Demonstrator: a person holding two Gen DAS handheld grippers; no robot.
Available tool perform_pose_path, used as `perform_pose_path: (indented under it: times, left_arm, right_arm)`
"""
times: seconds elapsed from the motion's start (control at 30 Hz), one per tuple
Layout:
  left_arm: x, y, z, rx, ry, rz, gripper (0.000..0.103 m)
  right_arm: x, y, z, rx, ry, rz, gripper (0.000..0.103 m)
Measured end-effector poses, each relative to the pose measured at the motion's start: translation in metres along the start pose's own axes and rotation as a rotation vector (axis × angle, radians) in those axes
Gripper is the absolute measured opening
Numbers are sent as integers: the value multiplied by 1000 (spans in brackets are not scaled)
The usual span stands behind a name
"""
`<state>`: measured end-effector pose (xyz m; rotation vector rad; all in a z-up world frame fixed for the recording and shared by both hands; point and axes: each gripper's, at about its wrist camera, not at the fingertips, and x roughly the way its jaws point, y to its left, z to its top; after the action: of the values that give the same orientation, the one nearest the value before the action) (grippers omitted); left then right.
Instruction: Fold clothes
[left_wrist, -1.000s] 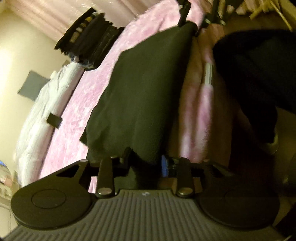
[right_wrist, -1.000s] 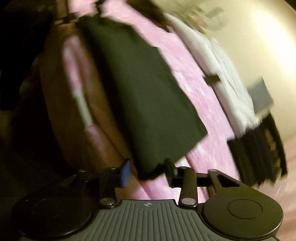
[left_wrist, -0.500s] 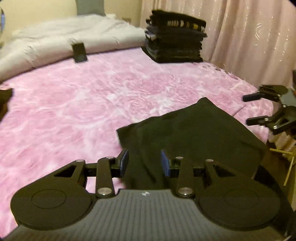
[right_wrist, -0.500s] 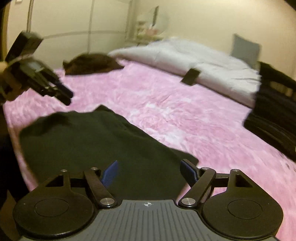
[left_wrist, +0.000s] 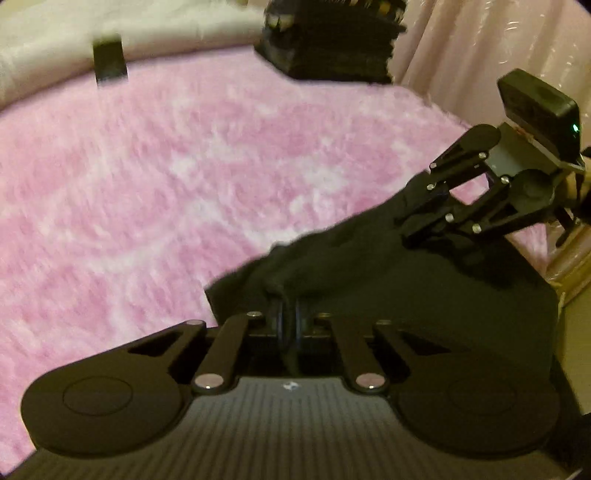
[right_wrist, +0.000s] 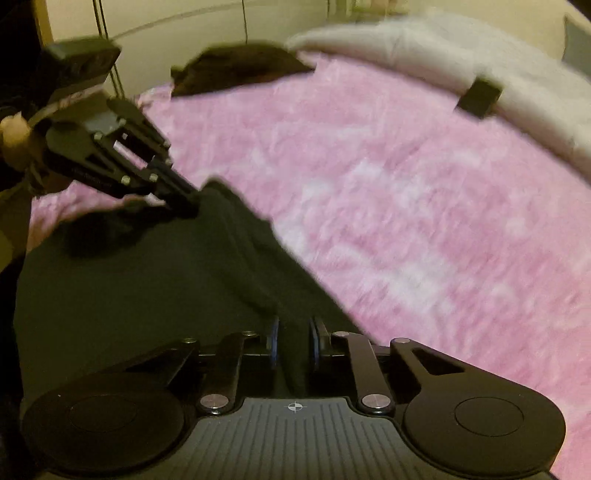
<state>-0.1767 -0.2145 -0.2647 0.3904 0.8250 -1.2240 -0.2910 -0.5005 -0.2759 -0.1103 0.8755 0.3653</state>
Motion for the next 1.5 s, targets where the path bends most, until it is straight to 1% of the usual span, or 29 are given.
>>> perform_pose_path:
  times: [0.07,0.13,0.17,0.2,0.27,0.37,0.4,0.5,0.57,0.7,0.77,1.0,1.07,1.13,1.17,1.2,1.27,1.3,1.37,1.5]
  left_arm:
    - [-3,-1,1,3,-31,14,4]
    - [7,-1,2,17,-16,34,4]
    - [16,-1,2,21,14,37,4]
    - [24,-1,1,27,40,43,5]
    - [28,-4,0,38,54,57,6]
    - [23,-8,1,54,64,94,11]
    - [23,-10,1,67,71,105,12]
    - [25,-14,-1,78,78,126,12]
    - [26,-17,0,88,84,142,12]
    - [27,-25,1,123,97,174,12]
    - [29,-27,2,133,102,184,12]
    - [27,-32,0,143,104,209,12]
    - [23,-31,-1,135,98,211,13]
    - [11,-27,-2,105,79,207,16]
    - [-1,-24,-7,79,60,207,18]
    - [-12,-21,-11,53,41,208,22]
    - [-35,-15,-20,2,3,208,24]
    - [-47,-11,-25,-24,-16,208,27]
    - [-64,-5,-38,-84,-40,195,31]
    - [-72,6,-66,-202,-47,132,33]
  right_arm:
    - [3,0,-2,12,-6,-10,15]
    - [13,-3,-8,38,14,-12,15]
    - [14,-6,-10,63,10,-15,17]
    - [15,-8,-12,87,5,-18,33]
    - [4,-4,-13,104,-2,-96,55]
    - [-20,15,-15,95,-19,-206,55]
    - [-30,25,-17,102,-37,-214,55]
    - [-54,58,-26,140,-102,-175,55]
    - [-61,75,-37,178,-105,-138,55]
    - [-53,78,-69,278,-35,-135,55]
    - [-56,76,-84,305,-39,-141,55]
    - [-77,79,-99,327,-40,-190,55]
    - [-83,85,-98,315,-26,-241,55]
    - [-91,92,-96,292,-29,-279,55]
    - [-96,97,-95,283,-49,-276,55]
    - [-100,100,-93,284,-75,-261,55]
    - [-101,103,-89,308,-116,-221,55]
    - [-100,104,-86,316,-128,-201,55]
    - [-89,107,-73,311,-132,-160,55]
    - [-56,115,-34,266,-125,-72,55]
